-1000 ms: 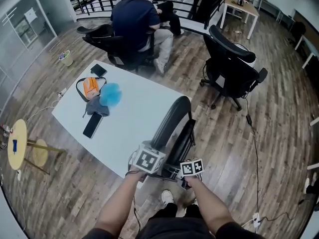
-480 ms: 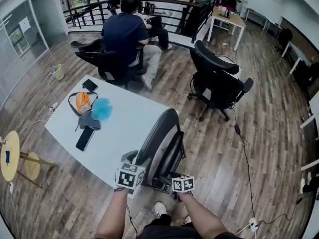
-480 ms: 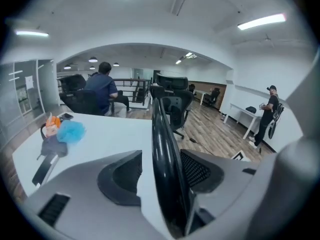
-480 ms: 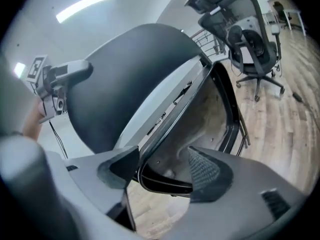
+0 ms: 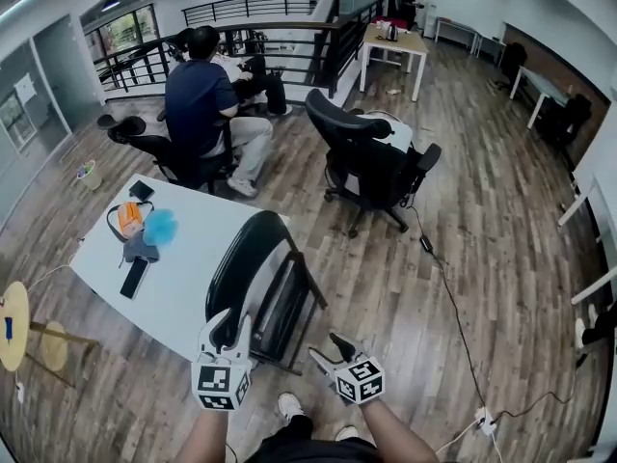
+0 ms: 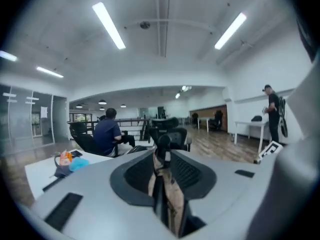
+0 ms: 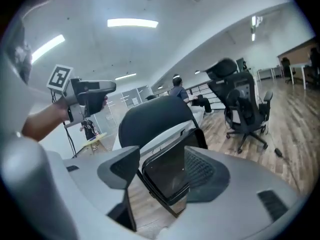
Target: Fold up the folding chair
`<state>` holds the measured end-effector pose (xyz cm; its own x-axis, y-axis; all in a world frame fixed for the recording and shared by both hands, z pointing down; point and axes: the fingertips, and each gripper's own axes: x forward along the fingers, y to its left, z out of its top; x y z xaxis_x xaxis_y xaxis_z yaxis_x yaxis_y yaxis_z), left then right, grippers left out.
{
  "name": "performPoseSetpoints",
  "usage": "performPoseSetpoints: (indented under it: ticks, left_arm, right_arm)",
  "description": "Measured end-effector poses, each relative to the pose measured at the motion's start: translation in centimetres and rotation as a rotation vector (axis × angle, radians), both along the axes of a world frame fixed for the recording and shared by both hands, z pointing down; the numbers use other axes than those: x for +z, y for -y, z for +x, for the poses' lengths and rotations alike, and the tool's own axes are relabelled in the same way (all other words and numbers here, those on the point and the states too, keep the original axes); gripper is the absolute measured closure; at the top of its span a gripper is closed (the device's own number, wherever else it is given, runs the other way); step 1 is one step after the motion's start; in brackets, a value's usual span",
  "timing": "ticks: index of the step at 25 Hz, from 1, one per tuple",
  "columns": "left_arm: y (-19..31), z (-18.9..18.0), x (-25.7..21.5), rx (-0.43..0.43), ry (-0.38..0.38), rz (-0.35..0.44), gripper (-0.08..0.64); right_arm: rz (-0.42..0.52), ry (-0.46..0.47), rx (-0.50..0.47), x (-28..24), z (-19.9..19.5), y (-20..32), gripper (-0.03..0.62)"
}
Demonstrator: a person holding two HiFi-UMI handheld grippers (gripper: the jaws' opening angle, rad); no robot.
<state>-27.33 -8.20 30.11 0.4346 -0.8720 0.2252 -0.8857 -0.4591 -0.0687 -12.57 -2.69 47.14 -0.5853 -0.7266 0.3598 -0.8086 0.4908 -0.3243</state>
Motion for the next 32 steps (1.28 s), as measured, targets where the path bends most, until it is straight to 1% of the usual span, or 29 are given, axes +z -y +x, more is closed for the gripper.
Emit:
performPoseSetpoints:
  ticks: [1,2,3,4,6,7,8,9,10,11,14,16,20,24,28,32]
  left_arm:
    - [-1.3,1.8,-0.5,0.016,-0.058,0.042,0.48]
    - [-2.7,3.9,-0.6,0.04,-0.104,0.072,0.502]
    - [-4.2,6.1,-0.2,0.07,-0.137,0.085,0.522]
    - [-5.8,8.3,0.4,0.099,-0.163,0.082,0.539]
    - [-8.8,12.2,2.1,0.143,-0.197,0.042,0.551]
    - [-10.3,13.8,3.0,0.16,-0.201,0.017,0.554]
    - [-11.6,15.3,3.8,0.175,-0.199,-0.008,0.554]
    - [-12.9,16.5,4.6,0.189,-0.196,-0.029,0.554]
    - [-14.0,17.4,5.3,0.199,-0.197,-0.045,0.554]
    - [-15.1,18.1,5.8,0.205,-0.207,-0.056,0.554]
    - [-18.2,19.4,6.6,0.203,-0.265,-0.074,0.554]
    - [-20.0,20.0,7.1,0.199,-0.275,-0.087,0.554]
    - [-22.9,20.9,7.6,0.214,-0.258,-0.092,0.554]
    - [-25.1,21.1,7.9,0.23,-0.221,-0.085,0.554]
    - [-25.6,21.2,8.0,0.235,-0.19,-0.071,0.554]
    - [-25.5,21.4,7.8,0.223,-0.171,-0.06,0.554]
  right_arm:
    - [0.047,-0.026,0.023,-1.5,1.3,-1.1,0.302]
    - [0.094,-0.061,0.059,-2.8,3.0,-2.3,0.302]
    - [0.137,-0.102,0.101,-4.0,4.8,-3.6,0.302]
    - [0.173,-0.141,0.142,-5.0,6.7,-5.0,0.302]
    - [0.224,-0.214,0.211,-6.2,10.0,-7.7,0.306]
    - [0.241,-0.247,0.246,-6.7,11.5,-9.0,0.335]
    - [0.253,-0.274,0.284,-7.0,12.9,-10.3,0.382]
    - [0.262,-0.288,0.321,-7.4,14.2,-11.6,0.448]
    - [0.266,-0.29,0.35,-7.6,15.1,-12.9,0.543]
    - [0.269,-0.285,0.372,-7.8,15.8,-14.2,0.575]
    - [0.297,-0.294,0.416,-8.6,17.2,-18.1,0.578]
    - [0.323,-0.314,0.433,-9.3,17.7,-20.0,0.578]
    - [0.367,-0.332,0.435,-10.1,18.1,-21.7,0.58]
    - [0.395,-0.313,0.433,-10.4,17.8,-23.0,0.58]
    - [0.423,-0.314,0.437,-10.6,17.9,-23.3,0.58]
    - [0.422,-0.305,0.453,-10.3,18.8,-23.4,0.58]
